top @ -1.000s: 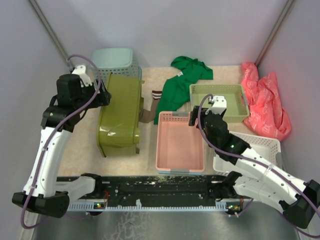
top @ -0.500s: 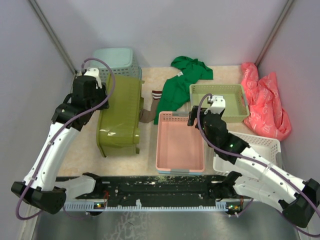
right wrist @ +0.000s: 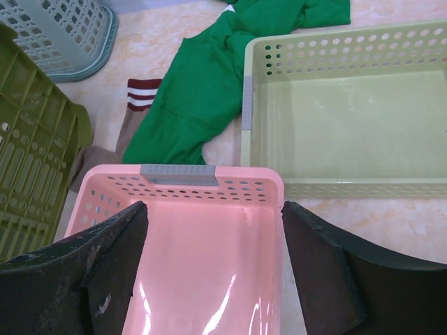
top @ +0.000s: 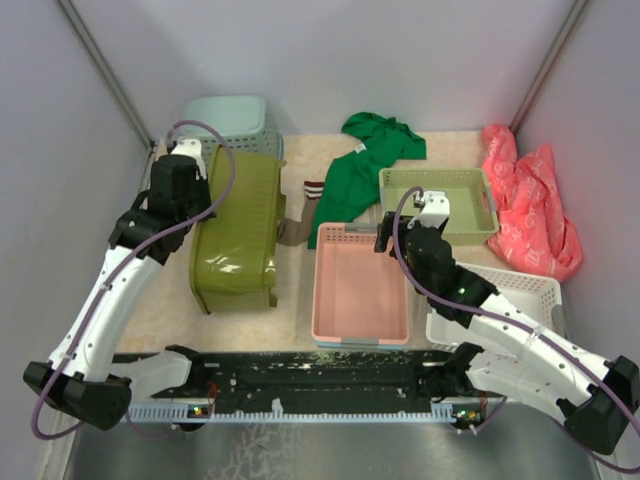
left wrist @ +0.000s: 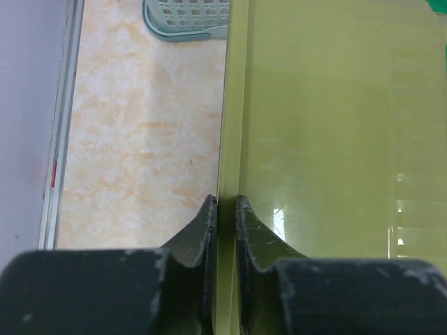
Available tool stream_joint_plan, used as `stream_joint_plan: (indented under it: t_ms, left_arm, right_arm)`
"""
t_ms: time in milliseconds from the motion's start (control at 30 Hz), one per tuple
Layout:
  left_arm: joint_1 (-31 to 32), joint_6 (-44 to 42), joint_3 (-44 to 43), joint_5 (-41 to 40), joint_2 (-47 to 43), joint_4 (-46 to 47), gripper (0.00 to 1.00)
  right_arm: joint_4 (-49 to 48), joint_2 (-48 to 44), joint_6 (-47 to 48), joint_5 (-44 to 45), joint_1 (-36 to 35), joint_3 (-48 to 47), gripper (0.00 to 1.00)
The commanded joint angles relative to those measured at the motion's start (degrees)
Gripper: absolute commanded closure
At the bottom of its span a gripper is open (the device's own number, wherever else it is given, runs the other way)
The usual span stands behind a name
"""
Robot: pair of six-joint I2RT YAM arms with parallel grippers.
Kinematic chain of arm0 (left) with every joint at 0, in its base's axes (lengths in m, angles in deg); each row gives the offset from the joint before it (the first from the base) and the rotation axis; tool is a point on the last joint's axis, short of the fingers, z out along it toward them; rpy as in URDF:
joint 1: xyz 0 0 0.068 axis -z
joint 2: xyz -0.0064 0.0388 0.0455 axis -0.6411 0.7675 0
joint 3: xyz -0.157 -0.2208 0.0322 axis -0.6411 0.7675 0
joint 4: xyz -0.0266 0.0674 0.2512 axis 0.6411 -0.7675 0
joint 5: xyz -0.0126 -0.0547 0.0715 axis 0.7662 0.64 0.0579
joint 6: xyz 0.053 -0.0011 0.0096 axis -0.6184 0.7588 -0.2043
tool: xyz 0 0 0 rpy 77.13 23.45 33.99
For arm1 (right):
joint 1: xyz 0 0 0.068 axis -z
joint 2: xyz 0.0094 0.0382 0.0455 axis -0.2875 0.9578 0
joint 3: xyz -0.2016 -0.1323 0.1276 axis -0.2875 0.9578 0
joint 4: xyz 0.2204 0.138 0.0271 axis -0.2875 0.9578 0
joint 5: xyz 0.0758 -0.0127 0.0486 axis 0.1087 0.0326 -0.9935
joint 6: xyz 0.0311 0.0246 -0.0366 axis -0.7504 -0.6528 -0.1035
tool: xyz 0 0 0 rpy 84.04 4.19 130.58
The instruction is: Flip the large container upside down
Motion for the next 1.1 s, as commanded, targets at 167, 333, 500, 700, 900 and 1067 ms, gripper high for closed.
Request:
stream_joint_plan:
  t_ms: [167,333,500,700,900,1067]
  left_arm:
    - [-5.05,2.72,2.25,-1.44,-0.31,-0.71,1.0]
    - [-22.87,3.52,6.58,22.98,-2.48,3.63,1.0]
    - [-29.5,6.4,9.68,34.64,-2.2,5.51,1.0]
    - [-34.92,9.13,15.01,43.57,-2.42,8.22,1.0]
    - [-37.83,10.17,17.08,41.3,-3.9,7.6,1.0]
    - [-38.28,9.46,17.64,33.4,-4.72,5.88,1.0]
  right_arm:
    - [-1.92,-0.85,-0.48,0.3,0.29,-2.23,0.22]
    - [-1.97,-1.06,-0.19,0.48,0.3,-1.97,0.22]
    - [-2.36,-1.8,0.61,0.83,0.3,-1.36,0.22]
    - [-2.55,-1.82,2.22,1.3,0.3,-1.36,0.22]
    - [-3.1,-1.69,2.7,1.13,0.28,-0.75,0.21]
    - [-4.06,-0.34,2.9,-0.47,0.3,-1.2,0.21]
